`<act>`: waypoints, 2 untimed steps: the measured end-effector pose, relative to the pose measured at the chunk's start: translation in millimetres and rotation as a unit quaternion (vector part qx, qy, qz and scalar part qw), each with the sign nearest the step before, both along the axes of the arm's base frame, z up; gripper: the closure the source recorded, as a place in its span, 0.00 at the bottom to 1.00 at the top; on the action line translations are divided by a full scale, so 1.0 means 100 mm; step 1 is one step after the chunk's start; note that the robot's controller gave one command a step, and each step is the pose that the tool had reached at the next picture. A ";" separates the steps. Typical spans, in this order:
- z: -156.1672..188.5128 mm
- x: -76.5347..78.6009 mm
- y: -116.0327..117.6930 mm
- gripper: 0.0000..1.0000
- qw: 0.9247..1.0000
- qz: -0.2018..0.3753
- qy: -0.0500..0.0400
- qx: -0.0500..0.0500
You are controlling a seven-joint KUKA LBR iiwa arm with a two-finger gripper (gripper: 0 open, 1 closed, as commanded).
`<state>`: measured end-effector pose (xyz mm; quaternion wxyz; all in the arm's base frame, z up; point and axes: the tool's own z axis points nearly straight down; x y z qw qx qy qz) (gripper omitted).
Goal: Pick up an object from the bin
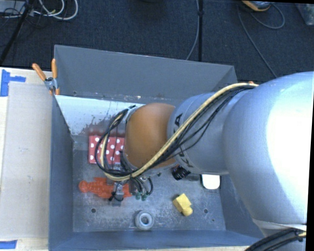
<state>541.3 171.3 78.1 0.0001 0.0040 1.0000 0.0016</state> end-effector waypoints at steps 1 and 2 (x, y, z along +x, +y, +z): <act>0.12 0.00 -0.01 1.00 1.000 0.000 0.001 -0.001; 0.24 -0.02 -0.01 1.00 1.000 0.000 0.003 -0.001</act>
Offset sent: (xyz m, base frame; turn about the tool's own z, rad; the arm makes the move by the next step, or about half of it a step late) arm -0.0001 -0.0001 0.0954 0.0000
